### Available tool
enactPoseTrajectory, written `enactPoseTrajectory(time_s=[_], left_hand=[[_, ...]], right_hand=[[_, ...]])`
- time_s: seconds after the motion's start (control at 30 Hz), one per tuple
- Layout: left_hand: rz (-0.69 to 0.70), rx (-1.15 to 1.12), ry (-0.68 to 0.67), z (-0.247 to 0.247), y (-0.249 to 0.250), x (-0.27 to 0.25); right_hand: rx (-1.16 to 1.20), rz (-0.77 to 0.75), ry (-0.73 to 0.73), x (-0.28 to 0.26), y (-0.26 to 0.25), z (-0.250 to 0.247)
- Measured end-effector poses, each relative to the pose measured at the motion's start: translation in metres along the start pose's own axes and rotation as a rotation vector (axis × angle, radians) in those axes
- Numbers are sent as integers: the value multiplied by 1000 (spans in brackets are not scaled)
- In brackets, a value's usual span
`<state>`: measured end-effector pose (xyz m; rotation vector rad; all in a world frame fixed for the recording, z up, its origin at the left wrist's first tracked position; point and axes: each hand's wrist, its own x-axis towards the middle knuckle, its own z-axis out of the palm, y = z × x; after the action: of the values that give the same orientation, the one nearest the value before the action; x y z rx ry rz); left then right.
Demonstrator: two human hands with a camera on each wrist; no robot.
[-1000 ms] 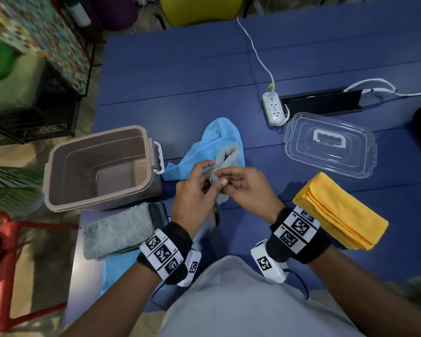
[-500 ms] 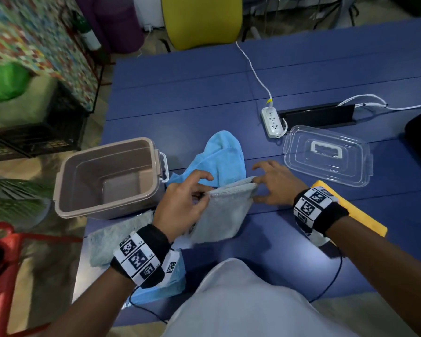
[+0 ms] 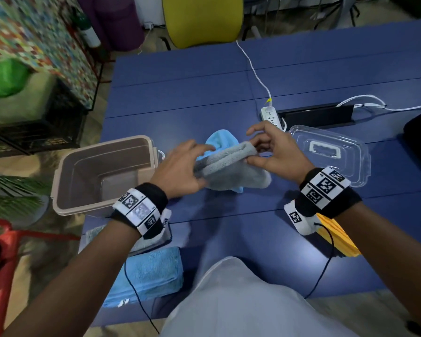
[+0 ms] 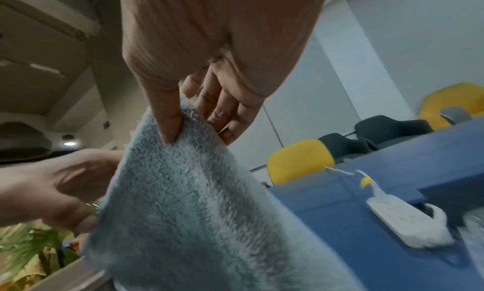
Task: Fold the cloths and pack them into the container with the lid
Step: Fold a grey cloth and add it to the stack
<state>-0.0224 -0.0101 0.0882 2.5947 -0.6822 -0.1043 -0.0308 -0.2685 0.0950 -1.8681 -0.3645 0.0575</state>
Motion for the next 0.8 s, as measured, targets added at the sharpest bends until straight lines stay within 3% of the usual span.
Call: enactPoseTrajectory(time_s=[0.07,0.17,0.3,0.33,0.4,0.47,0.53,0.67,0.8], left_hand=[[14,-233,-15,0,24,11],[-83,-590,44,9,44,30],[-135,-624,107,20,33,36],[-134,-593,117,23,27,34],[-129,-573,116,30,18,29],[-126,-609,91,35,11,22],[-122,-651,84,41,5,11],[-82,-526,5,71,0,-27],[-171,-336,-293,150,12,-90]], right_hand=[[-15,-57,-22,6,-19,5],[-138,-115,-32,13,-32,0],[-798,190,-313,8,5,-37],[-869,237,-314,0,17,-42],[-787,252,-171,-15,36,-45],[-672,174,24,-29,44,-43],[-625,89,120,-46,50,-37],[-520,10,62,-95,77,-14],[-541,83,-154,-157,130,15]])
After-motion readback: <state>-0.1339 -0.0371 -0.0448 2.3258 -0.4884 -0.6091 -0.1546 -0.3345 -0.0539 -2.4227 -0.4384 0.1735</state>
